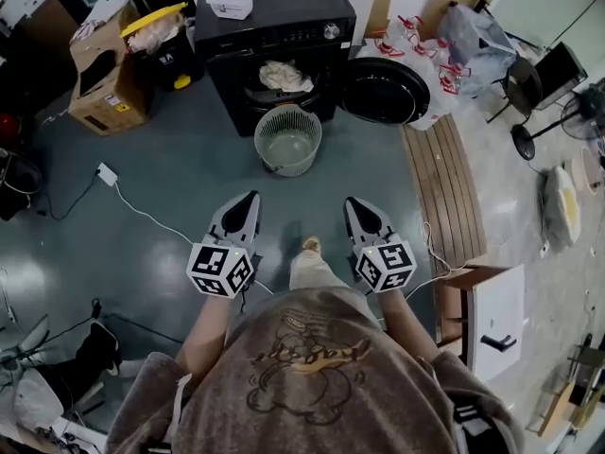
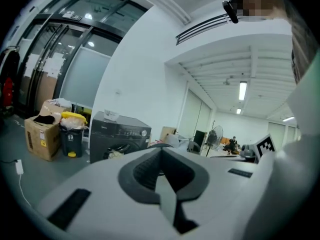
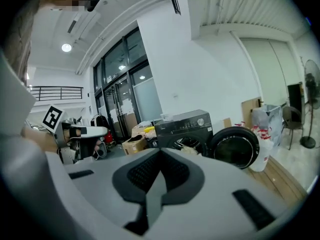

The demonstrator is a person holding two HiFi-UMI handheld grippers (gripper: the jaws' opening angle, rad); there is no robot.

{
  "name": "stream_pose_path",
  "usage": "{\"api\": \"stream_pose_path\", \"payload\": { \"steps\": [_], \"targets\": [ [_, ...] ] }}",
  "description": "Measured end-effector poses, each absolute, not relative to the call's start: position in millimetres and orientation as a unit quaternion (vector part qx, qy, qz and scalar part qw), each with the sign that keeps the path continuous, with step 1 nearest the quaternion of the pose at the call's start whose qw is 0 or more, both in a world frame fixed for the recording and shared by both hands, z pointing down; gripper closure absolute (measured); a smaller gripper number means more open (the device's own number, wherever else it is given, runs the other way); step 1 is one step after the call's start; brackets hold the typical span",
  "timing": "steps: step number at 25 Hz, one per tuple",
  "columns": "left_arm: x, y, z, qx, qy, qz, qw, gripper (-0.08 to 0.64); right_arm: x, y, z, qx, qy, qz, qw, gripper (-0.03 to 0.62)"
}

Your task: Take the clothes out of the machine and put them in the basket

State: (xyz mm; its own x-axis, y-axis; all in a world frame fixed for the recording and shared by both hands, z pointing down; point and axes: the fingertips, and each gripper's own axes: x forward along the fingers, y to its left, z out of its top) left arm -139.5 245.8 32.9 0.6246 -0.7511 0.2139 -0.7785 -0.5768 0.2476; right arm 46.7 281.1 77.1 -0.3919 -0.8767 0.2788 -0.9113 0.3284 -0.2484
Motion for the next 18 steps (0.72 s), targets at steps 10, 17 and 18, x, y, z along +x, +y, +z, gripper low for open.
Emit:
{"api": "stream_pose_path", "payload": {
  "steps": [10,17,18],
  "targets": [
    [-110,139,29,0.87,-0.464,0.039,0.163,0.555,81,163,80,0.521,-0.829,0.197,0.052,0.597],
    [-123,75,40,0.862,-0.478,0.038,0.166,0.555,72,97,89,0.51,-0.834,0.2,0.067,0.597],
    [-126,64,43,0.861,-0.478,0.038,0.169,0.555,70,86,90,0.512,-0.832,0.201,0.068,0.598]
  ]
}}
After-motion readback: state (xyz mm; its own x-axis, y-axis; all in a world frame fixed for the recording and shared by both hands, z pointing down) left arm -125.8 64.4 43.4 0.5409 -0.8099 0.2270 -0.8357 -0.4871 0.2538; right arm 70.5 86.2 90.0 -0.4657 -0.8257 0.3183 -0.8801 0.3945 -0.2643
